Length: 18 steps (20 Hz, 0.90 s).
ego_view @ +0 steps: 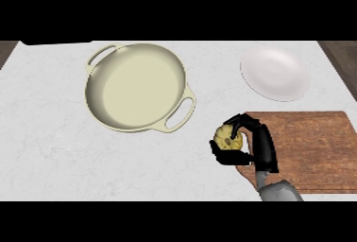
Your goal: Pick the squash from the cutting board and place it in the pot
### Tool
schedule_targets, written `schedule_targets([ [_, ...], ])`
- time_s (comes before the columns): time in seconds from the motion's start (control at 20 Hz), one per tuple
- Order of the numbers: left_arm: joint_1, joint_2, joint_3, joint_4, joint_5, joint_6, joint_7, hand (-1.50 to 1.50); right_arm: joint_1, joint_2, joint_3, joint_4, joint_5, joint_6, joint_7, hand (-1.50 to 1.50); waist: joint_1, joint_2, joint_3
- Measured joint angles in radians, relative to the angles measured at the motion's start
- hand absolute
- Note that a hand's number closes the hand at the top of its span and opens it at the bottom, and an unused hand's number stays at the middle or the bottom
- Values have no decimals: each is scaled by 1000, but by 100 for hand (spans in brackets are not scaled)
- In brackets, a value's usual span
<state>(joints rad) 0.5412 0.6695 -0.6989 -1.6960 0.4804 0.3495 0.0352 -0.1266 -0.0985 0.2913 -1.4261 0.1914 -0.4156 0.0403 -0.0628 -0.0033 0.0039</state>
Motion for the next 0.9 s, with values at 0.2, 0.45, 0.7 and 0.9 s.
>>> schedule_targets([
  [0.2, -8, 8, -13, 3, 10, 1, 0, 0, 22, 16, 49, -14, 47, -25, -56, 150, -5, -1, -1],
  [0.45, -16, 14, -27, 7, 15, 15, -9, 0, 22, 7, 90, -36, 131, -66, -63, 150, -7, -4, -3],
  [0.7, -21, 26, -37, 7, 26, 22, -18, 0, -9, -3, 126, -60, 243, -105, -21, 150, -8, -7, -5],
  [0.9, -25, 34, -44, 4, 33, 35, -24, 0, -65, -5, 141, -77, 328, -112, 55, 150, -5, -8, -7],
])
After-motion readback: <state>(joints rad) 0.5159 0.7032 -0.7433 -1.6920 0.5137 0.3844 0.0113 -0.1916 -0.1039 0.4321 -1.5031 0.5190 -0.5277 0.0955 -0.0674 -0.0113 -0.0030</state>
